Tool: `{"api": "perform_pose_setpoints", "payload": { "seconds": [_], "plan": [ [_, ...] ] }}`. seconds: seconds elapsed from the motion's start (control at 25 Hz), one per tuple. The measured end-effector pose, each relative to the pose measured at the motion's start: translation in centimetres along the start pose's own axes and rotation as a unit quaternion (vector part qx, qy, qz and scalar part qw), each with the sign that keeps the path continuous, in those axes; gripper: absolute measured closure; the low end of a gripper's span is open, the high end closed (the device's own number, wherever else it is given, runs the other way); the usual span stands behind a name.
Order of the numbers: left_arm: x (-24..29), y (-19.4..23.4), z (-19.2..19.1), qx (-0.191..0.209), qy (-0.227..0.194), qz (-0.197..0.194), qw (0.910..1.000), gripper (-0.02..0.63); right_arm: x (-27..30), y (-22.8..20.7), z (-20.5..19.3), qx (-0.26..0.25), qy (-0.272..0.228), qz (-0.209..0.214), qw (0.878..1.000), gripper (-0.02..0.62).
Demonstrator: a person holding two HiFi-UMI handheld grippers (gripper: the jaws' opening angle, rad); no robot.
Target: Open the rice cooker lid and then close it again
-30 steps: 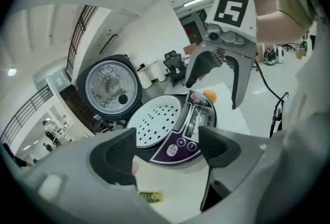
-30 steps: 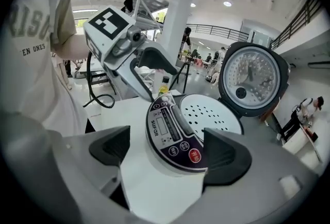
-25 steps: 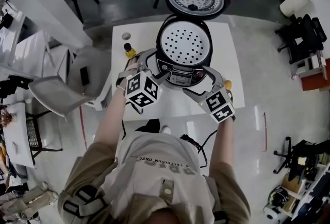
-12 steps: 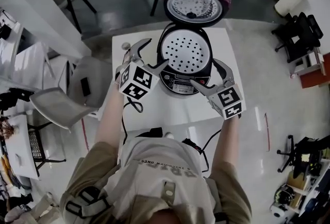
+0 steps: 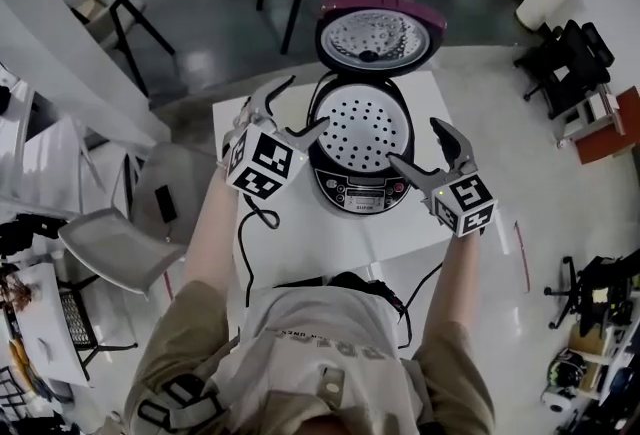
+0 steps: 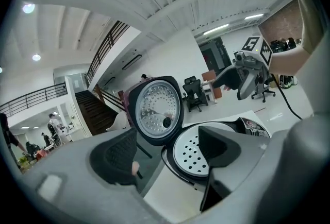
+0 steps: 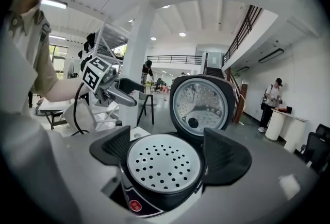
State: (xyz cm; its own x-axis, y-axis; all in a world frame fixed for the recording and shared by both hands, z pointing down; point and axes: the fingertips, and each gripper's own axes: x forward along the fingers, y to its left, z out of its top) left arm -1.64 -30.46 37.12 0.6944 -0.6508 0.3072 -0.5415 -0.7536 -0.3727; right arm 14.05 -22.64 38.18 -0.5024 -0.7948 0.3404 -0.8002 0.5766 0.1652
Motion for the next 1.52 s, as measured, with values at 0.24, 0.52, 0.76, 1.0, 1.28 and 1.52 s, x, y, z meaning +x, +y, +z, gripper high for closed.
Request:
{"api": "perform_pose_setpoints", "payload": {
  "seconds": [0.24, 0.52, 0.76, 1.0, 1.28, 1.52],
  "plan": [
    [1.6, 1.7, 0.7, 0.01, -0.012, -0.005, 0.9999, 0.218, -0.2, -3.3, 1.0, 0.028, -0.022, -0.022, 0.999, 0.156],
    [3.4, 2.9, 1.4, 0.03, 0.004, 0.001, 0.9995, 0.218, 0.4, -7.2, 2.0, 0.019, -0.033, -0.014, 0.999, 0.156],
    [5.0, 3.9, 1.8, 0.036, 0.027, 0.007, 0.999, 0.218, 1.6, -10.5, 3.1, 0.012, -0.046, 0.004, 0.999, 0.156],
    [6.5, 5.4, 3.2, 0.043, 0.035, 0.017, 0.9983, 0.216, 3.3, -13.4, 4.6, 0.0, -0.056, 0.013, 0.998, 0.156],
    [8.6, 7.1, 3.9, 0.061, 0.054, 0.027, 0.9963, 0.213, 5.4, -15.5, 5.4, -0.024, -0.042, 0.021, 0.999, 0.156],
    [9.7, 8.6, 4.2, 0.072, 0.067, 0.02, 0.9949, 0.204, 7.1, -15.9, 5.7, -0.031, -0.033, 0.049, 0.998, 0.156]
  ]
}}
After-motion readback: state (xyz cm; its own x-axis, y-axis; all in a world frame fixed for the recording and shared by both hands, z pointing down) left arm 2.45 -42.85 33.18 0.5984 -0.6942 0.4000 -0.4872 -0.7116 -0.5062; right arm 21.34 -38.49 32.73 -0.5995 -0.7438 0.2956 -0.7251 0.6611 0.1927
